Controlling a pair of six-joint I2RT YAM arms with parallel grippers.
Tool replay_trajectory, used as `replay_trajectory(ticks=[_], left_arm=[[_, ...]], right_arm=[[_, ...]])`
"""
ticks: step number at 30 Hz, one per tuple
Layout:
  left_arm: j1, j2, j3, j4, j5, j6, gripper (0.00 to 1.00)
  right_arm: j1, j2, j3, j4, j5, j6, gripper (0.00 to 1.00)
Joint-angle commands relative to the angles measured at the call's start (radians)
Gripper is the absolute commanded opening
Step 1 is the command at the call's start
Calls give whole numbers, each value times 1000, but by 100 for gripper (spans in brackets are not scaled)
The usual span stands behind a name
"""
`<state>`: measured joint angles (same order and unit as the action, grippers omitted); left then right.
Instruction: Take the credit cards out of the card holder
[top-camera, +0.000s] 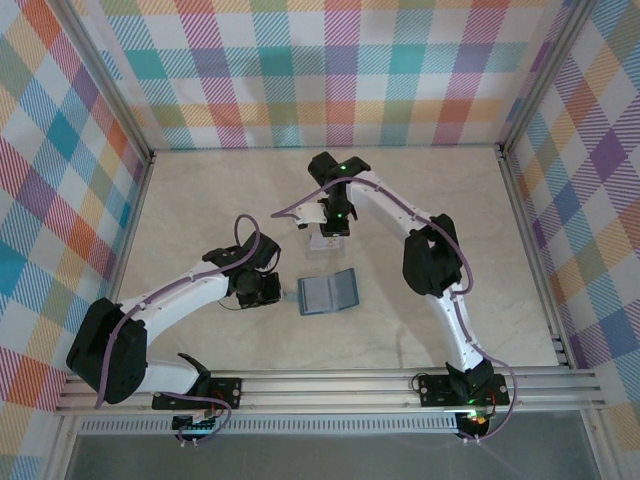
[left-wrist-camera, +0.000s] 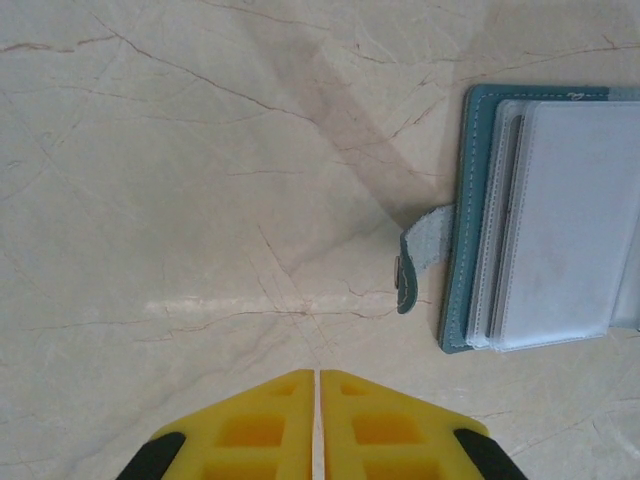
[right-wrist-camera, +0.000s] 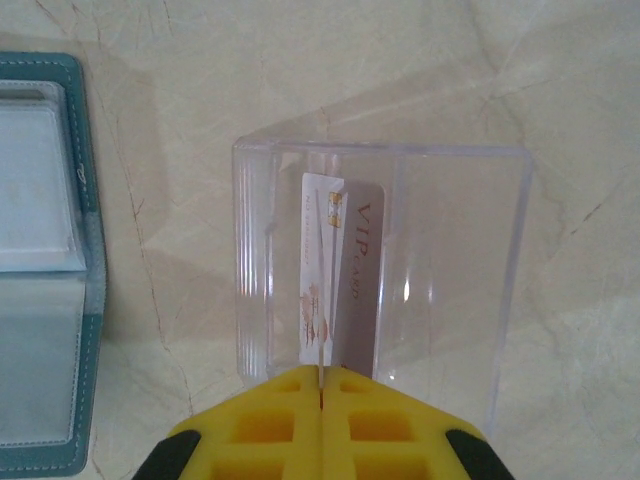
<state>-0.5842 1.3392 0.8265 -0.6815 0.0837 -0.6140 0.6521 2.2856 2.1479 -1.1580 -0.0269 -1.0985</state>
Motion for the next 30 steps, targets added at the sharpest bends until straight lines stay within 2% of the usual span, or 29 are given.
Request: replay_trajectory(ticks=[1, 8, 12, 15, 24, 30], left_arm=[[11, -22, -17, -23, -12, -11, 11], [14, -27, -21, -21, -10, -11, 11], [13, -29, -21, -21, -9, -11, 11], [15, -31, -21, -23, -9, -11, 11], [17, -34, -20, -24, -9, -9, 11], [17, -37, -14, -8, 6, -7, 11]], right_arm=[[8, 19, 29, -39, -32, -20, 0], [14, 39, 33, -43, -45, -8, 5], [14, 37, 34, -25, -20, 0, 21], [15, 28, 32, -10, -2, 2, 27], [15, -11, -14, 68, 50, 18, 31], [15, -55, -45, 81, 20, 39, 31]])
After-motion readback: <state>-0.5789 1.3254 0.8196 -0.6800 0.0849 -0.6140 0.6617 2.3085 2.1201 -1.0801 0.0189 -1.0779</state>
